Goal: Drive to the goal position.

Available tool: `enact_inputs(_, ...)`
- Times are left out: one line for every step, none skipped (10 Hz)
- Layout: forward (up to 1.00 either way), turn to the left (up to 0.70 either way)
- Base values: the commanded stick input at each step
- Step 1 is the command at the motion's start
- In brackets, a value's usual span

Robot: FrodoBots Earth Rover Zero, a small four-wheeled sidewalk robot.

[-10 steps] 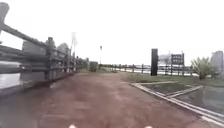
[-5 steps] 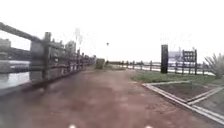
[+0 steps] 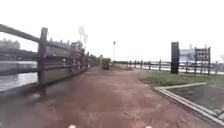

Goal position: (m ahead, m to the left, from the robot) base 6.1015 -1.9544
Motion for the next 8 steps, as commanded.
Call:
enact_inputs(1.00,0.12)
enact_inputs(1.00,0.12)
enact_inputs(1.00,0.12)
enact_inputs(1.00,0.04)
enact_inputs(1.00,-0.09)
enact_inputs(1.00,-0.22)
enact_inputs(1.00,-0.28)
enact_inputs(1.00,-0.28)
